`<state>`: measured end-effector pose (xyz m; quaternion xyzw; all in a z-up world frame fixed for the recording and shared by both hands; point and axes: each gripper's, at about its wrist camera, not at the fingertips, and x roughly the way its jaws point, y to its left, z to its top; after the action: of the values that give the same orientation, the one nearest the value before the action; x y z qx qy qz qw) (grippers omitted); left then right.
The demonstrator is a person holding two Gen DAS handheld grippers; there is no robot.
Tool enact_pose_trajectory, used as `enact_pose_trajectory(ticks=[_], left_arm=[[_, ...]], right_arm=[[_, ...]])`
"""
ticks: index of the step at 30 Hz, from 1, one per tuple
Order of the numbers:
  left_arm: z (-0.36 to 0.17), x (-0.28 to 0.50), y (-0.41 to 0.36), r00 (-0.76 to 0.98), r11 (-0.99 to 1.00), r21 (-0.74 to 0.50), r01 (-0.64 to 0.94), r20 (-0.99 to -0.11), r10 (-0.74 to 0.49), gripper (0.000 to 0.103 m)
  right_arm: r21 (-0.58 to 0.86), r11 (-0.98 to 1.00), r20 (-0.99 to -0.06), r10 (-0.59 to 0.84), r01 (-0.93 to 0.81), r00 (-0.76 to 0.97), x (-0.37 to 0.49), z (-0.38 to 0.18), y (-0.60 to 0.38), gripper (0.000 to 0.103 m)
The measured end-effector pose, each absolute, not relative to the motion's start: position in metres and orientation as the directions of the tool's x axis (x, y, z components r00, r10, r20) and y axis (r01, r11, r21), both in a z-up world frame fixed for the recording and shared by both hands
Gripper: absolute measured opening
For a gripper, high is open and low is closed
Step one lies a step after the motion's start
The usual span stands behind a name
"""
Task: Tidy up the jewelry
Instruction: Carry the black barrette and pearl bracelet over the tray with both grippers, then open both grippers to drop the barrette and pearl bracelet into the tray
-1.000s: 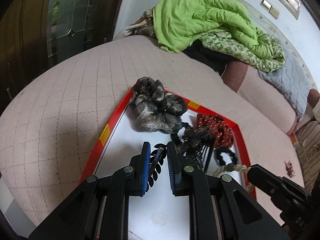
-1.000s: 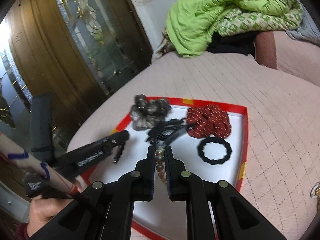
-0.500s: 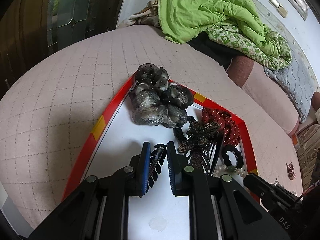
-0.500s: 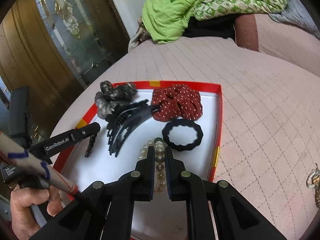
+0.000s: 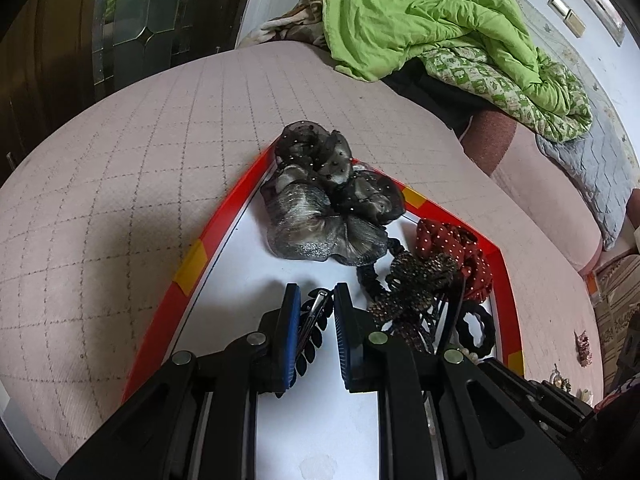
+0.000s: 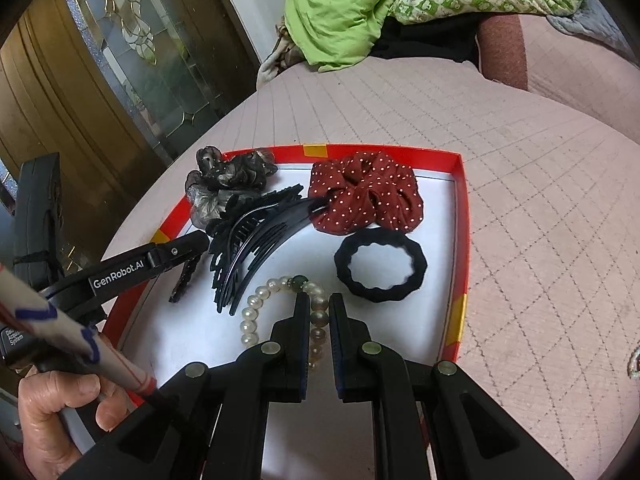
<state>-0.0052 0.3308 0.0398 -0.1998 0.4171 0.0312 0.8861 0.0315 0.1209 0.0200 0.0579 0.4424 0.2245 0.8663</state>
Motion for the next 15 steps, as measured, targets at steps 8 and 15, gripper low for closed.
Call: enact_pose_trajectory(ticks=[8,15], left_arm=[[0.0404,-0.0056,0.331,0.652,0.915,-0.337,-0.223,-0.749,-0.117,0.016],[0.0385,-0.0048,0.3296,0.649,0.913,-0.337,-0.232,-0.753,-0.113,0.019]], right_arm=[[0.309,0.889,-0.756,0.445,-0.337,0.481,0.0354,0.0136,0.1238,0.011],[0.315,0.884,-0.765,0.451,-0.345,0.459,0.0352,0.0102,0.1251,0.011]])
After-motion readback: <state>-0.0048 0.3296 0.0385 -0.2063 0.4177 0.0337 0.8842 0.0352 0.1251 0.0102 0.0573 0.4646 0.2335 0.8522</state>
